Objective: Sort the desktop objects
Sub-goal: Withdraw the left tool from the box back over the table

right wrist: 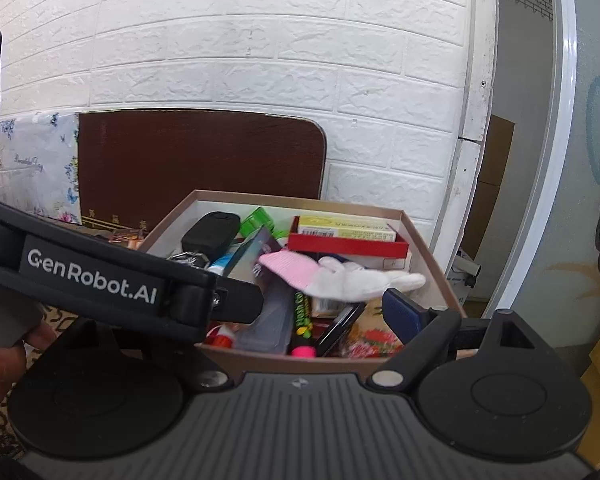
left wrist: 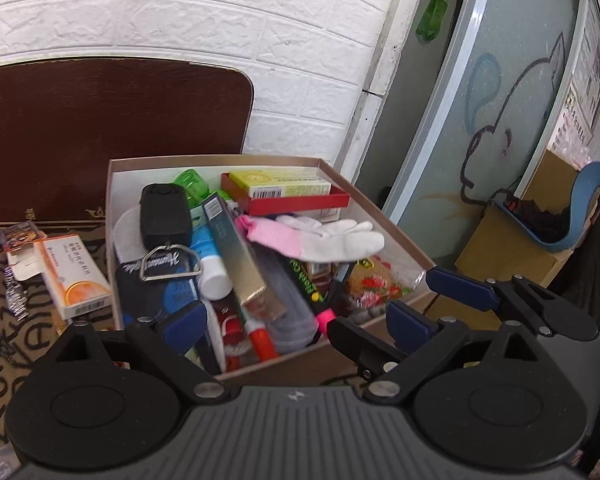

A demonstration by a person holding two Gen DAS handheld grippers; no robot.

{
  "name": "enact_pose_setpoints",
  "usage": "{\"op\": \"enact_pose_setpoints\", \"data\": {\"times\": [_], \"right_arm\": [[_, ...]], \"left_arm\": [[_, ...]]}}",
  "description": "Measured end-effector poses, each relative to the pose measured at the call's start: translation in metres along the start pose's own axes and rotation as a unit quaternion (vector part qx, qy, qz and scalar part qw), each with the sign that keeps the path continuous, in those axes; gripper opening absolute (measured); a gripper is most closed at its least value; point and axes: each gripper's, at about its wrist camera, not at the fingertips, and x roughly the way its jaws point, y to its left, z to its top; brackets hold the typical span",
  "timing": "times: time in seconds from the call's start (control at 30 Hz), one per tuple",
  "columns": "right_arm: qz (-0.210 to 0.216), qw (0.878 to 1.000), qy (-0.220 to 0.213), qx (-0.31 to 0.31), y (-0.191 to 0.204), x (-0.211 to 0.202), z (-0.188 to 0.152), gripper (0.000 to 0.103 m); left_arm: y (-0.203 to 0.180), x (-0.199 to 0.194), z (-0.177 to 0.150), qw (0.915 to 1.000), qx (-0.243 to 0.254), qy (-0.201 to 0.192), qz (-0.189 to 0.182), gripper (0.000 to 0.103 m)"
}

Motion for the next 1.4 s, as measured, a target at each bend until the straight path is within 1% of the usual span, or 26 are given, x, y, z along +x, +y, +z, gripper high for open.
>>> {"op": "enact_pose_setpoints", "data": {"times": [0.13, 0.33, 0.57, 0.63, 0.8, 0.9, 1.0, 1.13, 1.23, 1.4], "right_arm": [[0.011, 1.0, 0.007, 0.012, 0.01, -0.012, -0.011, 0.088], [0.017, 0.999, 0.025, 0.013, 0.027, -0.024, -0.027, 0.088], [0.035, 0.998, 0.046, 0.021, 0.045, -0.034, -0.045, 0.088], [0.046, 0.997, 0.054, 0.026, 0.052, -0.035, -0.05, 0.088], [0.082, 0.993, 0.082, 0.016, 0.081, -0.034, -0.067, 0.088], [0.109, 0.99, 0.094, 0.01, 0.101, -0.029, -0.072, 0.088], [0.134, 0.986, 0.097, -0.009, 0.123, -0.027, -0.075, 0.088], [0.15, 0.983, 0.1, -0.038, 0.147, -0.02, -0.08, 0.088], [0.168, 0.979, 0.105, -0.043, 0.157, -0.015, -0.083, 0.088], [0.19, 0.974, 0.112, -0.045, 0.17, -0.002, -0.084, 0.088]], "left_arm": [[0.001, -0.015, -0.017, 0.9999, 0.007, 0.001, 0.01, 0.099], [0.003, -0.029, -0.042, 0.9994, -0.008, 0.006, 0.034, 0.099], [0.012, -0.045, -0.066, 0.9983, -0.022, 0.022, 0.049, 0.099], [0.017, -0.05, -0.075, 0.9981, -0.023, 0.027, 0.051, 0.099], [0.044, -0.062, -0.101, 0.9954, -0.059, 0.048, 0.058, 0.099], [0.061, -0.072, -0.113, 0.9937, -0.074, 0.049, 0.069, 0.099], [0.079, -0.081, -0.124, 0.9912, -0.091, 0.051, 0.082, 0.099], [0.105, -0.087, -0.138, 0.9854, -0.12, 0.058, 0.106, 0.099], [0.122, -0.09, -0.141, 0.9811, -0.142, 0.058, 0.117, 0.099], [0.148, -0.09, -0.141, 0.9764, -0.161, 0.05, 0.136, 0.098]]}}
